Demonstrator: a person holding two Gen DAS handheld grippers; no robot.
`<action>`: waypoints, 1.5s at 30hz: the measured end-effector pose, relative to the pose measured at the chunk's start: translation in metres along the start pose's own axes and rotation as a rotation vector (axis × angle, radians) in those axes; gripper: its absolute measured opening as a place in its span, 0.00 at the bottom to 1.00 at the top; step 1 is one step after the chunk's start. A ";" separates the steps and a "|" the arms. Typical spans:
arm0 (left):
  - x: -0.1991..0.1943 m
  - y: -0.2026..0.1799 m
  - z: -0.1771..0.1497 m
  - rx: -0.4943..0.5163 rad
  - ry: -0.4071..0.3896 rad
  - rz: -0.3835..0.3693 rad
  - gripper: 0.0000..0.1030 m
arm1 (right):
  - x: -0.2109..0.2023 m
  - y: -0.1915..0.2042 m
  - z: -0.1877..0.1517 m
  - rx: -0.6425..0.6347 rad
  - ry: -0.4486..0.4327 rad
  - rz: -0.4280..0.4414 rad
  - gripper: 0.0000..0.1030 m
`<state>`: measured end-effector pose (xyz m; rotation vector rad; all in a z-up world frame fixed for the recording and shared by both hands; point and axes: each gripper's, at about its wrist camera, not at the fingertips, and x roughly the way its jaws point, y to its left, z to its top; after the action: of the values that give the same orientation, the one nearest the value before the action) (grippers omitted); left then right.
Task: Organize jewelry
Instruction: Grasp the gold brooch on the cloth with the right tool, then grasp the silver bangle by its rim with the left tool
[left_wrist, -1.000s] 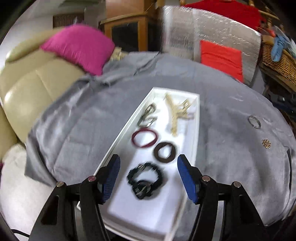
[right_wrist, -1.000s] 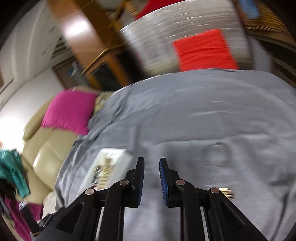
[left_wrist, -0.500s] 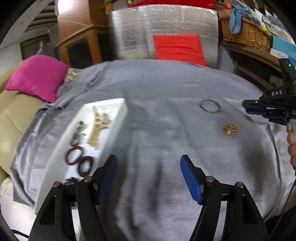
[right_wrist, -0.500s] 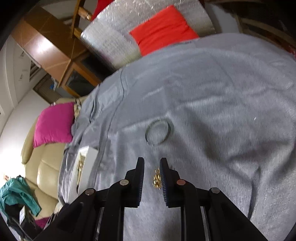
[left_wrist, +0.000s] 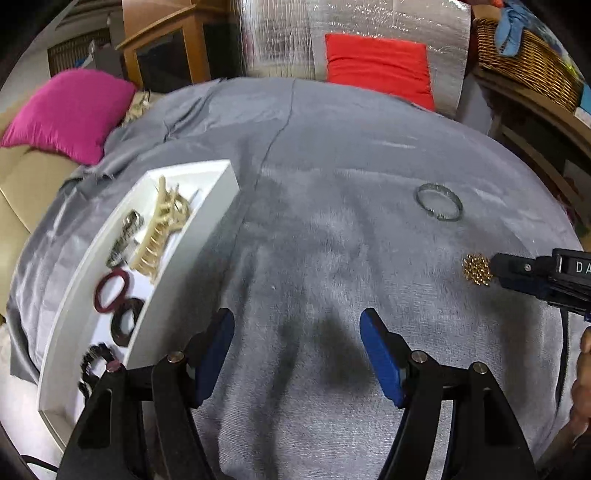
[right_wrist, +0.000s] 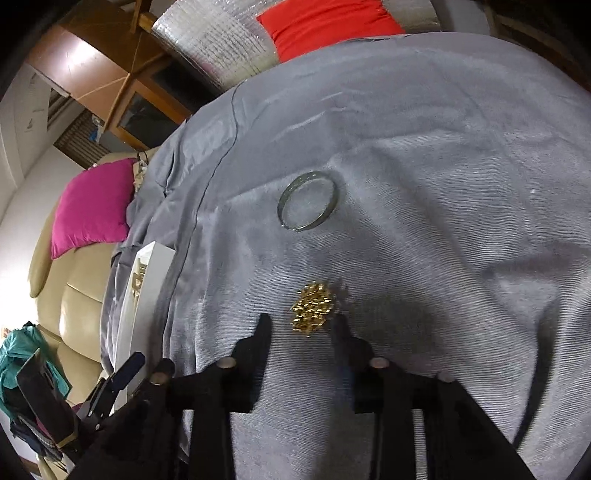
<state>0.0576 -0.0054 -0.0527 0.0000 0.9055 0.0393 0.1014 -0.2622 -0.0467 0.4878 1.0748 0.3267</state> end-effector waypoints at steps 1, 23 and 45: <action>0.001 0.000 -0.001 0.001 0.009 -0.003 0.69 | 0.002 0.003 0.000 -0.004 -0.001 -0.007 0.45; -0.004 0.011 0.009 -0.014 -0.037 -0.033 0.69 | 0.025 0.039 -0.008 -0.280 -0.058 -0.343 0.35; 0.079 -0.121 0.093 0.060 -0.044 -0.246 0.75 | -0.053 -0.056 0.031 0.083 -0.204 -0.242 0.35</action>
<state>0.1835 -0.1220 -0.0595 -0.0546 0.8568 -0.2158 0.1069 -0.3421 -0.0244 0.4486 0.9386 0.0177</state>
